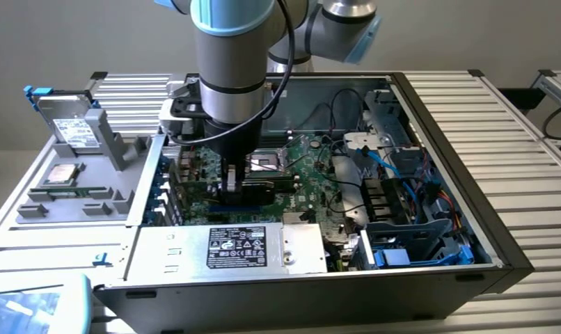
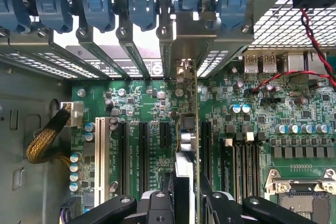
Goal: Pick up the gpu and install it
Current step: 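Insert the gpu into the slot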
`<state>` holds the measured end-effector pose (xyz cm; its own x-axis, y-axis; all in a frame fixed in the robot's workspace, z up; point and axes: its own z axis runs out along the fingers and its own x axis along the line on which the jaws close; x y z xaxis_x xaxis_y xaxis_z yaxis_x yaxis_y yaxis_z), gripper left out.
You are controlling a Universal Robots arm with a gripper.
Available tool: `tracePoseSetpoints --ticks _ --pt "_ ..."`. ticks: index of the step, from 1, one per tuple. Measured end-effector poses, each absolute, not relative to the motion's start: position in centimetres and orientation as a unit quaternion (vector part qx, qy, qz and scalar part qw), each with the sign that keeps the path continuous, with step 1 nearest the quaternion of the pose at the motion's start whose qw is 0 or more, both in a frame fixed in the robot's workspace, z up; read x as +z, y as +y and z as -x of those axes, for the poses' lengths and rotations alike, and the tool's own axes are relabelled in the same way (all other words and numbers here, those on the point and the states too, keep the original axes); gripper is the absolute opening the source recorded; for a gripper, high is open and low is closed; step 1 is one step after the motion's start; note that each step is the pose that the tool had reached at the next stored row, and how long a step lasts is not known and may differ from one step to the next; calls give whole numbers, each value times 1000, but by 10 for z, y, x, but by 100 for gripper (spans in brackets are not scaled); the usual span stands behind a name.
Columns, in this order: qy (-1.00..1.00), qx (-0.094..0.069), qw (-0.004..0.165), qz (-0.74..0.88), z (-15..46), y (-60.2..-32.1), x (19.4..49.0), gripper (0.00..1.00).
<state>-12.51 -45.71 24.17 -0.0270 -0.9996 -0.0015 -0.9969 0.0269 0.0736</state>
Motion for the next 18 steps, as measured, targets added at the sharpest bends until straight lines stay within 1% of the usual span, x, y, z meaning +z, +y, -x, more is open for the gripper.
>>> tracePoseSetpoints --ticks 18 --pt "-716 -27 25 -697 125 -456 240 28"
